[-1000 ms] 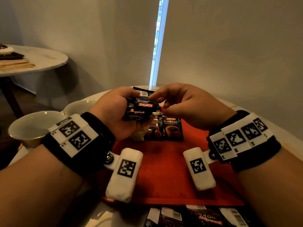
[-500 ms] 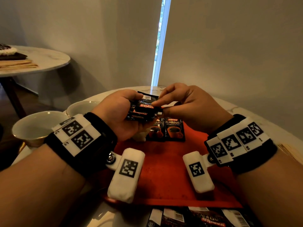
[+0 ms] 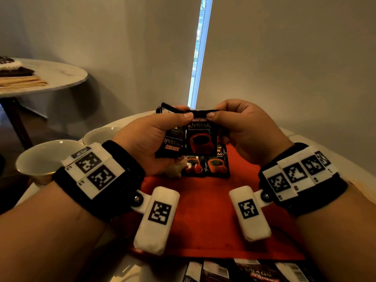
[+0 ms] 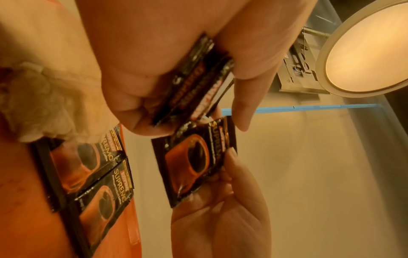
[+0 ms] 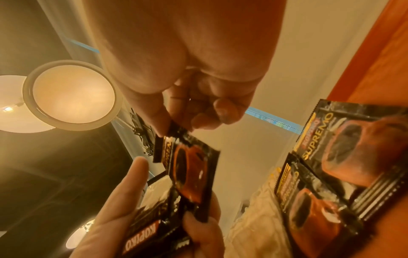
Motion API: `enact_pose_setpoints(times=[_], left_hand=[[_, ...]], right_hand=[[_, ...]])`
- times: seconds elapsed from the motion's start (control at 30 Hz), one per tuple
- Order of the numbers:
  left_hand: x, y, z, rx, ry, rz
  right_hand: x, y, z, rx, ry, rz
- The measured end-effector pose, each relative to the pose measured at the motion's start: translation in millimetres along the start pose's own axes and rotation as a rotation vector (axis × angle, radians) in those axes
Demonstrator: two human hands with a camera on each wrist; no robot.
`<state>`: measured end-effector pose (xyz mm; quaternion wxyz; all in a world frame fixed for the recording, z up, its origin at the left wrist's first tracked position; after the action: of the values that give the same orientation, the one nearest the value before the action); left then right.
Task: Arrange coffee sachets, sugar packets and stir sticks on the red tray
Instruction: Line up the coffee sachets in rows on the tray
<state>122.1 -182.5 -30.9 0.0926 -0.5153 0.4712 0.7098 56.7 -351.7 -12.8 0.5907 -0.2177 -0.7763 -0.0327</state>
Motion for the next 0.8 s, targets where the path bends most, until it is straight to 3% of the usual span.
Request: enact_pose_setpoints(times=[0.17,0.5,0.8], left_hand=[[1,4,-1,0.065,0.044,0.174],[3,1,-7,0.110,0.113,0.141],[0,4,-5,0.165,0.113,0.153]], right_hand=[[0,6,3,0.099,0.034,0.051],[1,13,7,0.183,0.117,-0.126],[-1,17,8,0.289,0.099,-0.275]])
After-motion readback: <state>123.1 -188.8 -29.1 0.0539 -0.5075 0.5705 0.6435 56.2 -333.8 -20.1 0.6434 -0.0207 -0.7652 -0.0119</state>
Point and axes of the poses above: each hand's wrist, its own z-axis away from the middle knuckle, its own y-axis out of the palm, x = y × z, the point moved 2 cm from there along -z, towards the middle knuckle, and after that the axes turned 6 degrees about z, right-handed, at the moved point
